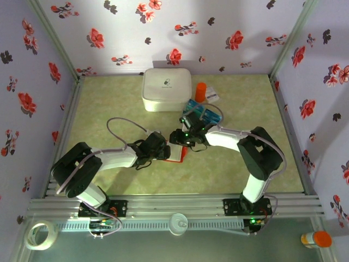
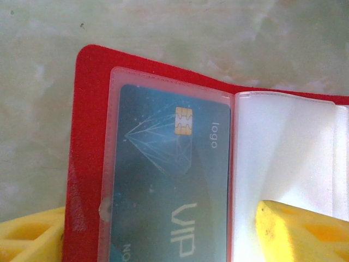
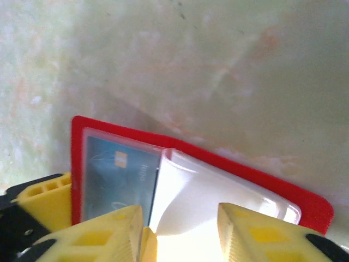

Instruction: Put the credit cards into the card holder

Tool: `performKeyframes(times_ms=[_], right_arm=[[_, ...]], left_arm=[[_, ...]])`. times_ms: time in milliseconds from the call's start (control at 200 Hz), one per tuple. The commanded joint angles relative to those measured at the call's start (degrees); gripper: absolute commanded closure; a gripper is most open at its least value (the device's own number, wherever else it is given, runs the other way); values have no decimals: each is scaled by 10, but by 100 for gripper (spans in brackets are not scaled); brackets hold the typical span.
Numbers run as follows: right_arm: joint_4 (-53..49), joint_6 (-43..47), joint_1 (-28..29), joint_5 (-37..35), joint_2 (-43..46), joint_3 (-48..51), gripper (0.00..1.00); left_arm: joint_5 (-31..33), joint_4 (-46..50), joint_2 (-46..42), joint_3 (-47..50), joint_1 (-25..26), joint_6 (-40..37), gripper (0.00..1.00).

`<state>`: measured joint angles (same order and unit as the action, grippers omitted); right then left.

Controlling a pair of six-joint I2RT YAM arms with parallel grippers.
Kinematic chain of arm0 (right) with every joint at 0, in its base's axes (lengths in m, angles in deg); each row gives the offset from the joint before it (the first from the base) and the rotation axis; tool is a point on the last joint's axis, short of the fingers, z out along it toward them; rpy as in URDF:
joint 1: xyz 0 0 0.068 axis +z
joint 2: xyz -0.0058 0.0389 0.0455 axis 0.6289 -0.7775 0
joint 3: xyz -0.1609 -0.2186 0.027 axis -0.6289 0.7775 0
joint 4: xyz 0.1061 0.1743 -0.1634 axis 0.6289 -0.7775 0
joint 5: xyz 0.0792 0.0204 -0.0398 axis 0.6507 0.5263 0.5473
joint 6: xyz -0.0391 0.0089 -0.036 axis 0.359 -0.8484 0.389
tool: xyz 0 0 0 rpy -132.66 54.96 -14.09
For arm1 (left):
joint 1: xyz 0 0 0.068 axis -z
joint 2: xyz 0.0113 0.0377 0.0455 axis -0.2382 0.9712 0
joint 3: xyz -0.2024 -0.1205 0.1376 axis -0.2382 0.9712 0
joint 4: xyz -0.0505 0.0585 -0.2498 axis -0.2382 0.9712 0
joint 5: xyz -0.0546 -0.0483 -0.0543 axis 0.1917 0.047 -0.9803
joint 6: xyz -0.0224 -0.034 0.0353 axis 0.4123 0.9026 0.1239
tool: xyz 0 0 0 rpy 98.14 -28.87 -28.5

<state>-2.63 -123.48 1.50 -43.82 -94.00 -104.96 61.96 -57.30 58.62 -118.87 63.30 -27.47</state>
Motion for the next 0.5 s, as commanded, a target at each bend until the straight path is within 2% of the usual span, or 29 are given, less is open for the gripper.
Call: performKeyframes(times_ms=[0, 380, 495], right_arm=[[2, -13, -5, -18, 20, 20, 55], [36, -30, -5, -12, -9, 42, 50], [36, -26, -5, -9, -7, 43, 54]], left_arm=[[-80, -26, 48, 24, 12, 8, 25], [-80, -26, 45, 25, 12, 8, 30], [-80, -27, 43, 25, 12, 7, 29]])
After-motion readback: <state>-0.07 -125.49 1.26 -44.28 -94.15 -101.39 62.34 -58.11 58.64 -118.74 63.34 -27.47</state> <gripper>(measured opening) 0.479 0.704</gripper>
